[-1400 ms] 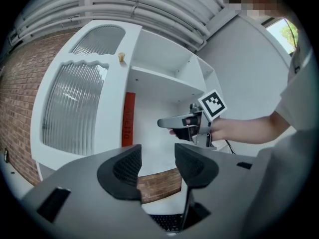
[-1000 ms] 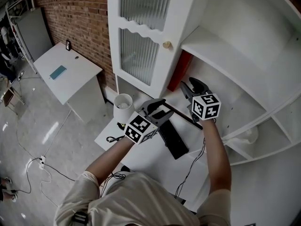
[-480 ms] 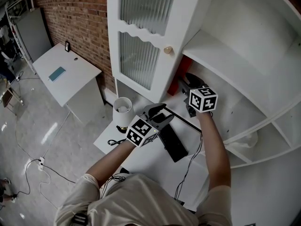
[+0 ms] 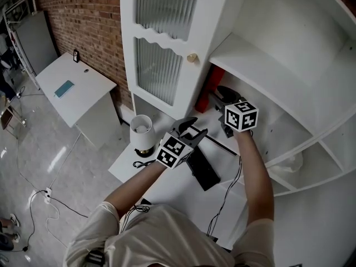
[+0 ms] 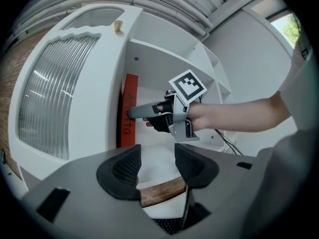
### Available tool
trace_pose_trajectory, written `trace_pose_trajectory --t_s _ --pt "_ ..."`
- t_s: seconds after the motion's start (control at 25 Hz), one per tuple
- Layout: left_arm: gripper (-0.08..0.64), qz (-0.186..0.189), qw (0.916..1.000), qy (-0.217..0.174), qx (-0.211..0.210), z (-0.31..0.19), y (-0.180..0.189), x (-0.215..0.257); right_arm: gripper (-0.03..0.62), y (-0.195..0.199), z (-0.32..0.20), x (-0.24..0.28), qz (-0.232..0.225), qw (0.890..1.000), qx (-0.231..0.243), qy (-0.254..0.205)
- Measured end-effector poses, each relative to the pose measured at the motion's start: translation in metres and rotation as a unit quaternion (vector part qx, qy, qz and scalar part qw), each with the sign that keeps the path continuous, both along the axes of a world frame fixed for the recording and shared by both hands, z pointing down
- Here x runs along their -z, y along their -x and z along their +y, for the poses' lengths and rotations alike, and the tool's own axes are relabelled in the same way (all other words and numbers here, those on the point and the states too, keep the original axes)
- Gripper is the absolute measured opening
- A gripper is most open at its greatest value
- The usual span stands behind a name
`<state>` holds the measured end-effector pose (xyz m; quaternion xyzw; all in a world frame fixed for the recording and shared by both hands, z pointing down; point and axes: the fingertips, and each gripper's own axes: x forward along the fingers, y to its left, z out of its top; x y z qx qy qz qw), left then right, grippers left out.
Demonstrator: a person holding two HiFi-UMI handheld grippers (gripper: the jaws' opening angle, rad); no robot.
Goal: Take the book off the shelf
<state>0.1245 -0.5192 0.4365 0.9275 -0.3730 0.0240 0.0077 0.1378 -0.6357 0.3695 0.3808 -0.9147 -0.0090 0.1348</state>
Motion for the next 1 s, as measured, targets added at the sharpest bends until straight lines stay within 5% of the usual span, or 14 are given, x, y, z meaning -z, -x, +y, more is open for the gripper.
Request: trace_pose_trajectory --t_s 1.0 --pt "0.259 -0.016 0.9962 -0.014 0.085 -0.076 -0.048 0.021 0.183 -0.043 0.012 -0.003 -0.016 1.0 0.024 0.011"
